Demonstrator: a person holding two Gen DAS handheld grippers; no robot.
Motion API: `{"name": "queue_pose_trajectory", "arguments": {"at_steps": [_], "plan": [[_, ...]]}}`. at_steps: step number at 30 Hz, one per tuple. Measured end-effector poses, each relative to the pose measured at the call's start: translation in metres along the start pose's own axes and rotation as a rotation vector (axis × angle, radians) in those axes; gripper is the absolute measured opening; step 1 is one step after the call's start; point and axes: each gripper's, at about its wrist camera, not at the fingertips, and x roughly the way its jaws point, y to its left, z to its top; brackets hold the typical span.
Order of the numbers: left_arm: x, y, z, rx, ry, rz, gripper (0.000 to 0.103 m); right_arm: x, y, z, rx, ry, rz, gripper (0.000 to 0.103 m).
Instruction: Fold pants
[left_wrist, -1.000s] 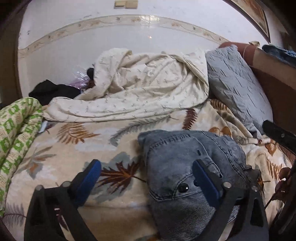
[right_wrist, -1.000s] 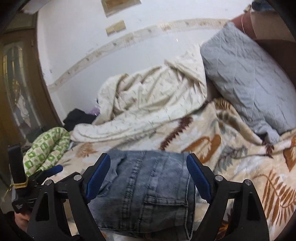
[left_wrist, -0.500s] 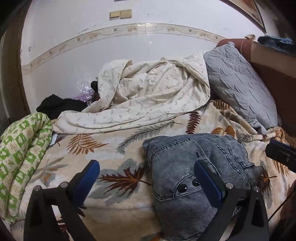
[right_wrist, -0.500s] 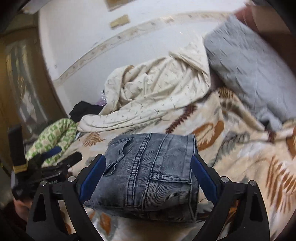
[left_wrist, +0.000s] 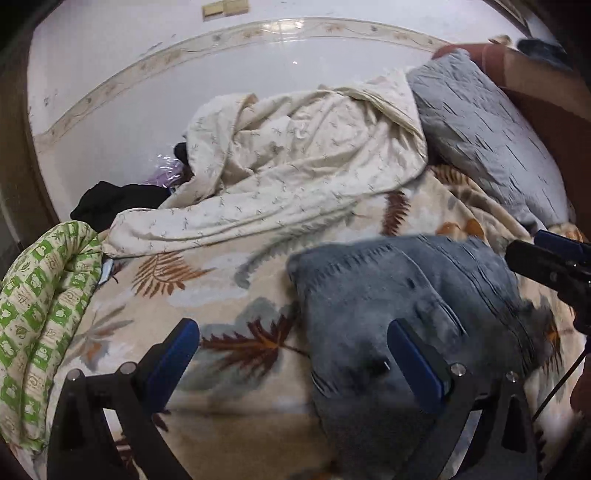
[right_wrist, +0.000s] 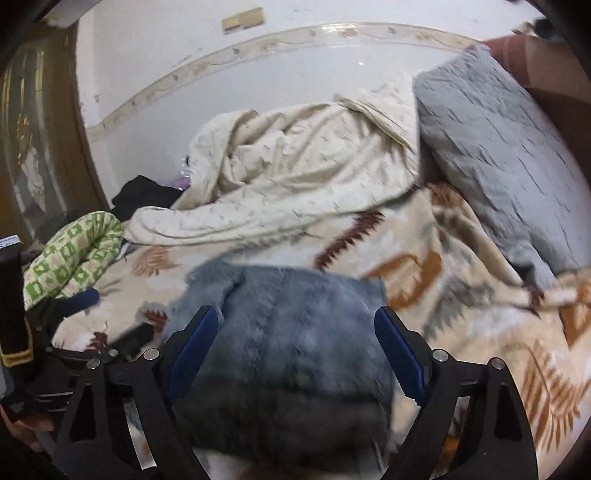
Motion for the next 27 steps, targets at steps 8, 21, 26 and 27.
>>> {"name": "queue_pose_trajectory", "arguments": {"at_steps": [8, 21, 26, 27], "plan": [[0.062, -0.011, 0.0, 0.004, 0.172, -0.024, 0.103, 0.073, -0.014, -0.004, 0.058, 0.171, -0.052, 0.079], [0.095, -0.017, -0.034, -0.025, 0.277, -0.047, 0.103, 0.119, -0.035, -0.038, 0.087, 0.399, -0.003, 0.094], [0.099, -0.012, -0.035, -0.06, 0.292, -0.077, 0.103, 0.124, -0.033, -0.038, 0.074, 0.398, 0.009, 0.1], [0.098, -0.011, -0.035, -0.068, 0.288, -0.084, 0.103, 0.122, -0.033, -0.037, 0.071, 0.397, 0.011, 0.1]]}}
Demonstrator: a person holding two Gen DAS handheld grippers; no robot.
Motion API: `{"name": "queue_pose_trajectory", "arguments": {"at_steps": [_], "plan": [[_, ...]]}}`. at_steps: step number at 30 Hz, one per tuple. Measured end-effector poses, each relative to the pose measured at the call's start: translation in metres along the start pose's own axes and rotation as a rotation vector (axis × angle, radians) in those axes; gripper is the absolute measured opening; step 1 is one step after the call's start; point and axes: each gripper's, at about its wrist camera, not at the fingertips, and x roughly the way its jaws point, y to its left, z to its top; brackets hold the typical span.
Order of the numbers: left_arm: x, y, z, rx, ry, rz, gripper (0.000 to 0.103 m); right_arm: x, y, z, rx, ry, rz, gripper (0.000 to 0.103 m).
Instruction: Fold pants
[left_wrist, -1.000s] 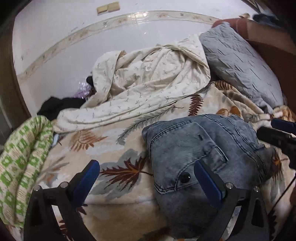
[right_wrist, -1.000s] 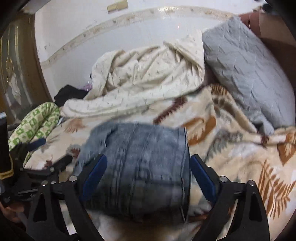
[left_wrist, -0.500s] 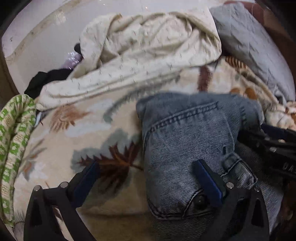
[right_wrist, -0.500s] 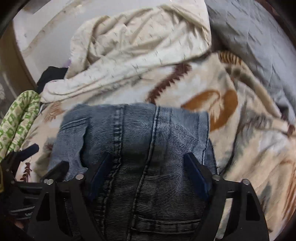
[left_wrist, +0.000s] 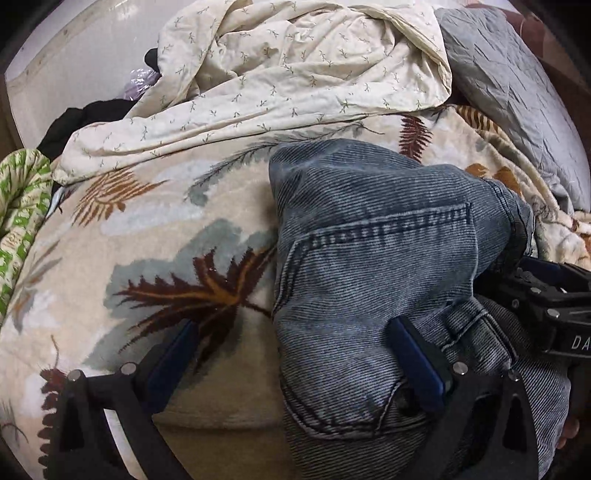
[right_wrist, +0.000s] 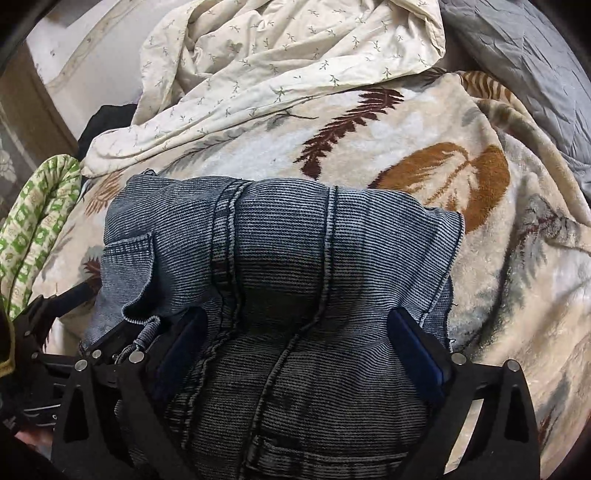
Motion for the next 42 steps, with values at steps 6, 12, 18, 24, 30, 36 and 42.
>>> {"name": "queue_pose_trajectory", "arguments": {"at_steps": [6, 12, 18, 24, 30, 36, 42], "plan": [[-0.018, 0.009, 0.001, -0.02, -0.016, -0.034, 0.103, -0.015, -0.005, 0.003, 0.027, -0.03, 0.053, 0.098], [-0.06, 0.013, -0.009, 0.056, -0.088, 0.003, 0.103, -0.067, -0.006, -0.007, 0.05, -0.107, 0.075, 0.098], [-0.085, 0.004, -0.014, 0.119, -0.102, -0.085, 0.103, -0.116, -0.009, -0.026, 0.075, -0.197, 0.12, 0.098], [-0.077, -0.005, -0.025, 0.178, -0.024, -0.062, 0.103, -0.11, 0.0, -0.031, 0.052, -0.176, 0.083, 0.098], [-0.062, -0.005, -0.034, 0.158, 0.047, -0.07, 0.103, -0.087, 0.019, -0.038, -0.041, -0.111, 0.031, 0.089], [-0.062, -0.007, -0.035, 0.17, 0.04, -0.06, 0.103, -0.086, 0.022, -0.04, -0.065, -0.105, 0.065, 0.061], [-0.054, -0.007, -0.037, 0.178, 0.054, -0.065, 0.103, -0.063, 0.017, -0.042, -0.063, -0.009, 0.057, 0.053]]}}
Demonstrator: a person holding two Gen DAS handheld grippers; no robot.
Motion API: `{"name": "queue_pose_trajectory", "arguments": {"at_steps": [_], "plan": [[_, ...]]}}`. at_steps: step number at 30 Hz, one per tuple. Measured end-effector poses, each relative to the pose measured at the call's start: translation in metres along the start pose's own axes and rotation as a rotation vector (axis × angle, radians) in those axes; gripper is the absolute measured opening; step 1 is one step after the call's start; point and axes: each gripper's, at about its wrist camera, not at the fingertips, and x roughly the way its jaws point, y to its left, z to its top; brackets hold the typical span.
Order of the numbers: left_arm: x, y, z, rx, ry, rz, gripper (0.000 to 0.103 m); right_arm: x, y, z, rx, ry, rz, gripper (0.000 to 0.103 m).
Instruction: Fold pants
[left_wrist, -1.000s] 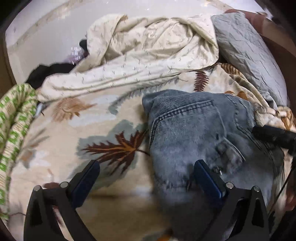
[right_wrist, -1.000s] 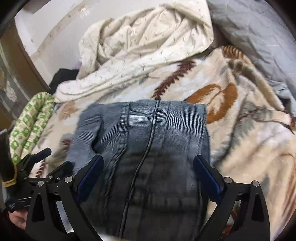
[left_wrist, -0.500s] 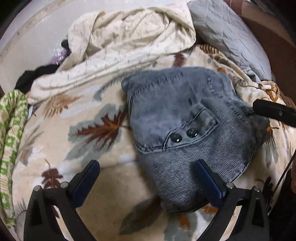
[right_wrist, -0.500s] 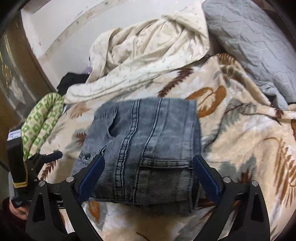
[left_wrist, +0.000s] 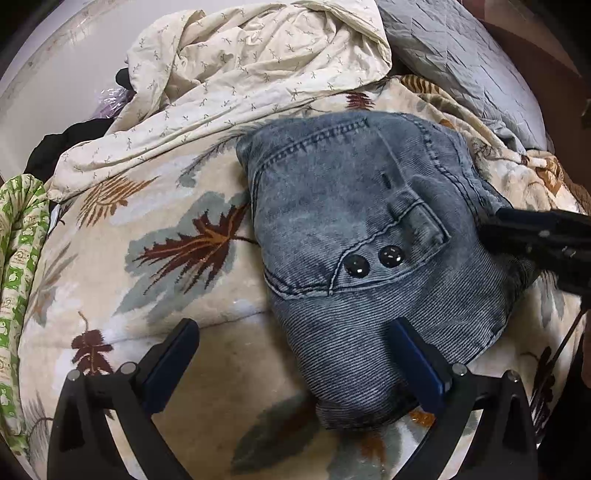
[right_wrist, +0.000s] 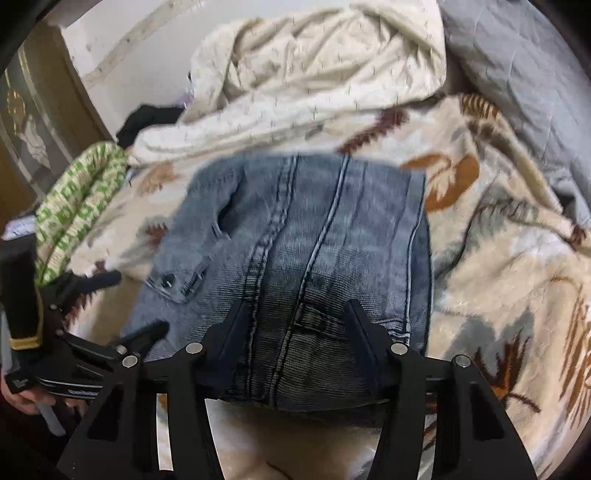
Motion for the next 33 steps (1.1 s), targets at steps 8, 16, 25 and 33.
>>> {"name": "queue_pose_trajectory", "arguments": {"at_steps": [8, 16, 25, 33], "plan": [[0.007, 0.013, -0.006, -0.143, 0.013, -0.067, 0.103, 0.006, -0.008, 0.0, 0.018, 0.02, 0.061, 0.063], [-0.068, 0.034, -0.025, -0.269, -0.12, 0.062, 0.103, -0.052, -0.011, 0.006, 0.085, -0.208, 0.126, 0.078], [-0.149, 0.052, -0.036, -0.276, -0.244, 0.238, 0.103, -0.121, -0.004, -0.005, 0.102, -0.515, 0.203, 0.082], [-0.209, 0.045, -0.043, -0.273, -0.337, 0.35, 0.103, -0.169, 0.018, -0.029, 0.0, -0.709, 0.296, 0.091]]}}
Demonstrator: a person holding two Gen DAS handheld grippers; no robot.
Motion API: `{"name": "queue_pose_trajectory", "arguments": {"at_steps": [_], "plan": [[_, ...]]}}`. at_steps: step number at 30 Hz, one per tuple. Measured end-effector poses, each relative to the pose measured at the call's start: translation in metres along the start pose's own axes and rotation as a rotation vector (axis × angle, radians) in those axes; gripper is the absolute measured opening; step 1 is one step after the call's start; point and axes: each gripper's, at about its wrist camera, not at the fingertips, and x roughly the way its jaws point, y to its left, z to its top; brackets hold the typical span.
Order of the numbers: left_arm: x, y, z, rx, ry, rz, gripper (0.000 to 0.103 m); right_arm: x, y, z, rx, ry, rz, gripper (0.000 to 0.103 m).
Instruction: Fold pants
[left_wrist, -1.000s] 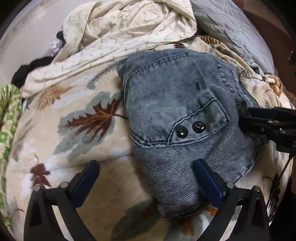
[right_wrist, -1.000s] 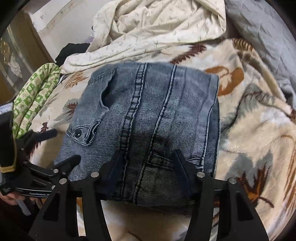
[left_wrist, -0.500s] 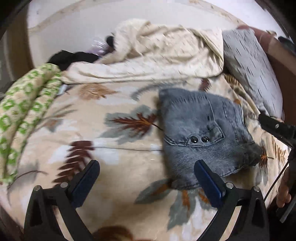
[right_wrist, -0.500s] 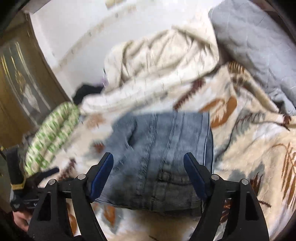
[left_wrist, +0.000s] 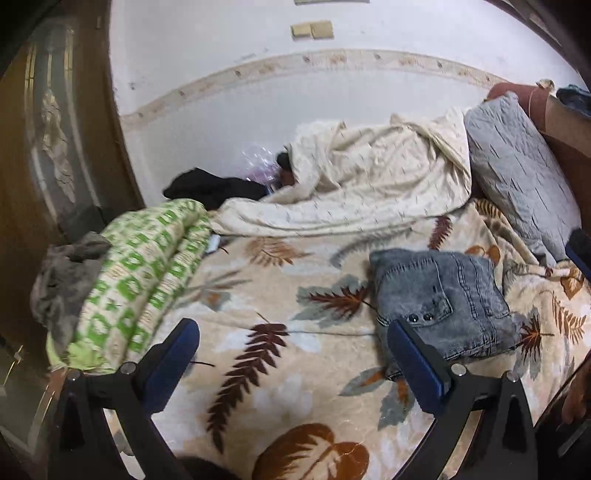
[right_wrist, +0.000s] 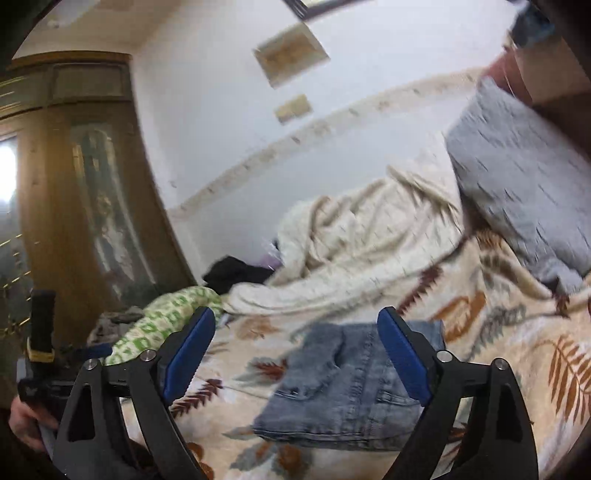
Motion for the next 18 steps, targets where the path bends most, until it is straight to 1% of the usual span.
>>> {"name": "queue_pose_trajectory", "arguments": {"at_steps": [3, 5, 7, 8, 14, 18], "plan": [[-0.02, 0.005, 0.002, -0.008, -0.03, 0.032, 0.103, -0.015, 0.009, -0.001, -0.008, -0.051, 0.044, 0.093], [-0.035, 0.006, 0.002, -0.013, -0.053, 0.053, 0.103, -0.028, 0.014, 0.0, -0.014, -0.103, 0.051, 0.096], [-0.048, 0.008, 0.004, -0.018, -0.074, 0.068, 0.103, -0.036, 0.018, 0.0, -0.02, -0.131, 0.046, 0.098], [-0.054, 0.009, 0.005, -0.02, -0.084, 0.076, 0.103, -0.038, 0.018, 0.0, -0.019, -0.135, 0.041, 0.099], [-0.09, 0.017, 0.01, -0.044, -0.139, 0.127, 0.103, -0.043, 0.012, 0.003, 0.027, -0.138, 0.074, 0.099], [-0.113, 0.021, 0.014, -0.06, -0.174, 0.164, 0.103, -0.05, 0.014, 0.004, 0.024, -0.161, 0.076, 0.1]]}}
